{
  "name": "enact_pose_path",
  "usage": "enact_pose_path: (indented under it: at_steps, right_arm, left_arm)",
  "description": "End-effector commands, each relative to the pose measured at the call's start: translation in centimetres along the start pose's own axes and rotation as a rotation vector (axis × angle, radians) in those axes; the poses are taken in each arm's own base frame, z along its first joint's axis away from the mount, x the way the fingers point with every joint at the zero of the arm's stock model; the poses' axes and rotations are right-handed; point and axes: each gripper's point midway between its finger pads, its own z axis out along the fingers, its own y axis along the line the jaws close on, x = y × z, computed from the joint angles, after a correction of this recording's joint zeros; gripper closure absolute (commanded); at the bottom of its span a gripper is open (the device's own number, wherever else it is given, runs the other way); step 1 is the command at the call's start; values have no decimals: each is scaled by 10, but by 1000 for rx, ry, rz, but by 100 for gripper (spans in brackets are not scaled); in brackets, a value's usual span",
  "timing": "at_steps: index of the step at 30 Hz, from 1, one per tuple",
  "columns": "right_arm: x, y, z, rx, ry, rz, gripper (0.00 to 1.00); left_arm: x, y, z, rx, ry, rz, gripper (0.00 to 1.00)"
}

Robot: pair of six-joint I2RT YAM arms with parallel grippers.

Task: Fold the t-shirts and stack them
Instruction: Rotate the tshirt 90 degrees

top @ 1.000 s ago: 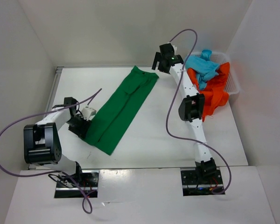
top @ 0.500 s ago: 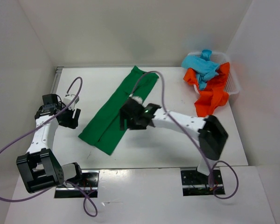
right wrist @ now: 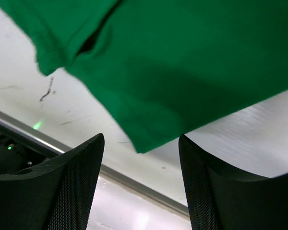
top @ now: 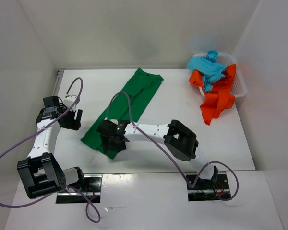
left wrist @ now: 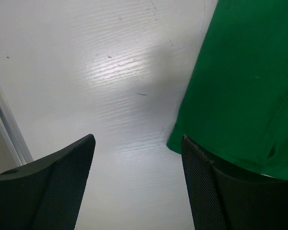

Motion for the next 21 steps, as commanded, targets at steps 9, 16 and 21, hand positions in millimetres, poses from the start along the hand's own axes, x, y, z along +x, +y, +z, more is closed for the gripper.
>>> enact_pose_path:
  at_steps: [9,16,21]
  right_arm:
    - [11,-1,2,29,37,22,31]
    - [20,-17,22,35,77,61,43]
    - [26,-17,30,30,104,62,43]
  left_arm:
    - [-12,-5,-2,4,-50,9,21]
    - [-13,-5,-4,0,-58,11,21]
    - [-14,-6,-4,8,-62,11,21]
